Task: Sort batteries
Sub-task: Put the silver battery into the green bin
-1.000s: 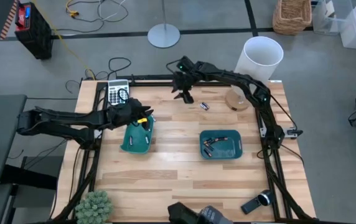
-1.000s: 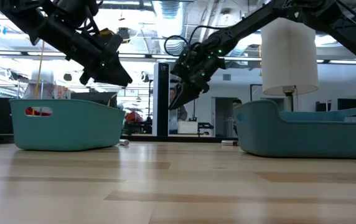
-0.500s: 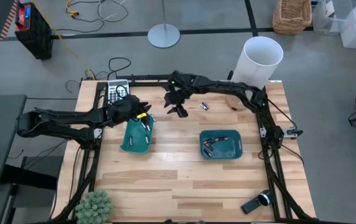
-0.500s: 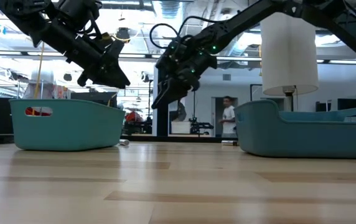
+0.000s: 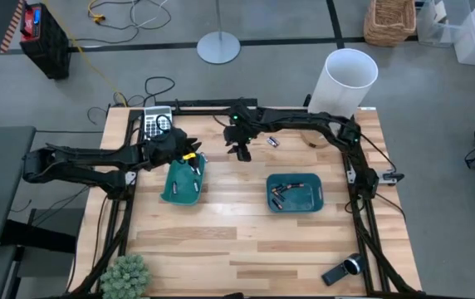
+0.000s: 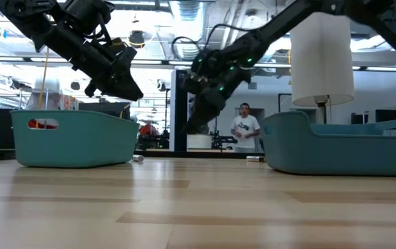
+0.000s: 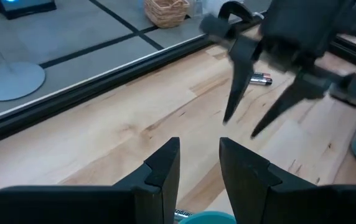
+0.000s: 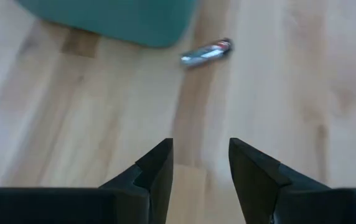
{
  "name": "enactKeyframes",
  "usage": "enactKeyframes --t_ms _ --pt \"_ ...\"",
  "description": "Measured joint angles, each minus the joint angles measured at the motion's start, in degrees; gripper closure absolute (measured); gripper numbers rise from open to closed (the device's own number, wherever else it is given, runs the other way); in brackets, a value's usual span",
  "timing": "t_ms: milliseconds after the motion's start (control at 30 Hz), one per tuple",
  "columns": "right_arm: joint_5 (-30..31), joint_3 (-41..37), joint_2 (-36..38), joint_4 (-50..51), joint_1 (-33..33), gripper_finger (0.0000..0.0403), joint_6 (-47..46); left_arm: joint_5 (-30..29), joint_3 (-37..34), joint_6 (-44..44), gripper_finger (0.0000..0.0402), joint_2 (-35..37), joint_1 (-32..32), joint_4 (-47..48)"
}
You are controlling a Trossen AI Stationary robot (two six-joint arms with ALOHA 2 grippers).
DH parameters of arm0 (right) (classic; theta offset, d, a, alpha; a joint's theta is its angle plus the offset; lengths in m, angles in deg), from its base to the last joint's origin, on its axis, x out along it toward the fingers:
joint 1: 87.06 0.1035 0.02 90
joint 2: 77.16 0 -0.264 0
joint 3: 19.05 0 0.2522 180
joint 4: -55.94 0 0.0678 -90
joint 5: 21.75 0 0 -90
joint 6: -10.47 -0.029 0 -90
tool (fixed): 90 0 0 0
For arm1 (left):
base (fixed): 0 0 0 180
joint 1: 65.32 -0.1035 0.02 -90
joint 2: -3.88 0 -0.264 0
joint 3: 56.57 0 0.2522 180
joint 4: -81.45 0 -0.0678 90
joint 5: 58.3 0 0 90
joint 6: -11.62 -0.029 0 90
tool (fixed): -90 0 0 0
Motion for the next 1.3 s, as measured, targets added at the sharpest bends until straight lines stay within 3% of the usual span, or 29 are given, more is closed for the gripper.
enactKeyframes --t_ms 433,633,767,933,1300 --pt "4.22 -14.01 18.43 -5.38 -5.35 0.0242 0.2 0.43 0.0 -0.17 0.0295 0.0 0.11 0.68" --pt "4.65 -14.44 18.73 -1.16 -10.26 0.0242 0.2 0.58 0.0 -0.38 0.0295 0.0 0.11 0.66" --pt "8.12 -14.48 17.48 5.14 -11.7 0.0242 -1.09 1.57 0.0 -0.36 0.0295 0.0 0.16 0.66" --pt "15.71 -14.41 15.8 12.29 -10.82 0.0239 -3.24 1.57 0.0 -0.85 0.0295 0.0 0.2 0.38" --pt "18.48 -14.47 11.12 17.82 -9.92 0.0202 -3.41 1.64 0.0 -2.51 0.0295 0.0 0.31 0.09"
